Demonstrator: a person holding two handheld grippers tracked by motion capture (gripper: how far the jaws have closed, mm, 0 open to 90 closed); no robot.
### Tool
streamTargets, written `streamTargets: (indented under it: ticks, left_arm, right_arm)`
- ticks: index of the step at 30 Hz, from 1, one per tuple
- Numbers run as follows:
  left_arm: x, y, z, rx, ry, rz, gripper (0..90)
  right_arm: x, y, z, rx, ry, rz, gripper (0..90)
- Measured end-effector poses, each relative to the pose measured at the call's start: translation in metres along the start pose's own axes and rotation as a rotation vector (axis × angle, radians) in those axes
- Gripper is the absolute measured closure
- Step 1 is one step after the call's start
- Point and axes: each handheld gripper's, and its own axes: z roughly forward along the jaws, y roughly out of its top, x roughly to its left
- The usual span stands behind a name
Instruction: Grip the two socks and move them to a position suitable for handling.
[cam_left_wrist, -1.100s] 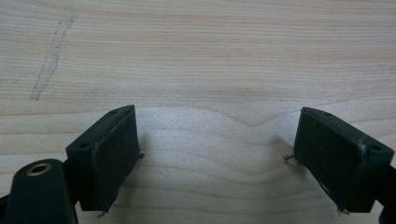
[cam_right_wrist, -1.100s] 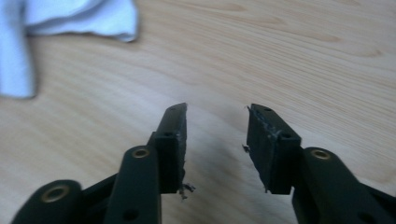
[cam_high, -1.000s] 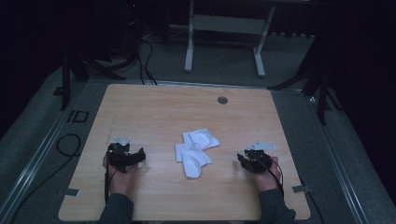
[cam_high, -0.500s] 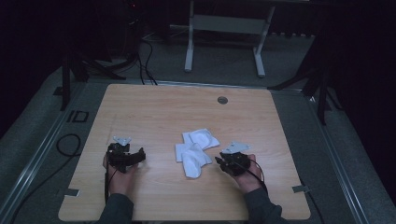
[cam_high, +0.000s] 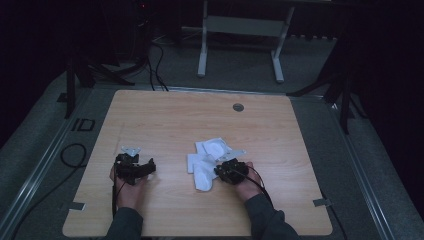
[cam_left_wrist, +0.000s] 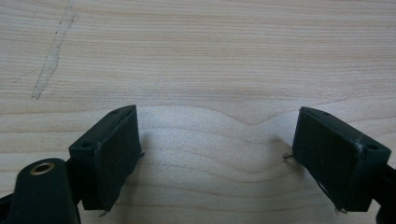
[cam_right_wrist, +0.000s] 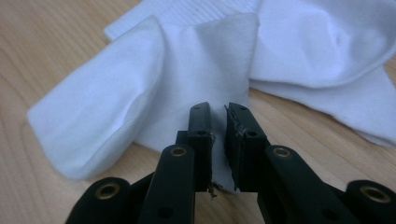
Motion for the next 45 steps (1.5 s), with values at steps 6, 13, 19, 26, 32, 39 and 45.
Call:
streamTargets:
  ticks: [6,13,19,26,32,39,45]
  left_arm:
    - [0.0,-0.003,-0.003,-0.017,0.012,-0.012,24.3]
    - [-0.003,-0.005,-0.009,-0.02,-0.016,0.014,43.4]
    - [-0.005,-0.005,-0.012,-0.014,-0.059,0.057,57.7]
    - [-0.011,-0.005,-0.014,-0.002,-0.137,0.106,81.2]
    - [-0.031,-0.005,-0.019,-0.019,-0.247,0.226,89.5]
    - [-0.047,-0.006,-0.023,-0.041,-0.331,0.272,89.5]
    - [-0.056,-0.007,-0.025,-0.057,-0.364,0.301,89.5]
  right_arm:
    - [0.015,-0.002,0.0,-0.008,0.02,-0.051,79.5]
    - [0.032,0.0,0.004,-0.026,0.069,-0.103,79.7]
    - [0.04,0.002,0.006,-0.032,0.098,-0.128,79.8]
    - [0.046,0.003,0.008,-0.039,0.118,-0.144,79.7]
    - [0.051,0.005,0.01,-0.04,0.135,-0.154,79.6]
    - [0.055,0.006,0.011,-0.04,0.142,-0.164,79.2]
    - [0.057,0.007,0.012,-0.042,0.142,-0.167,79.0]
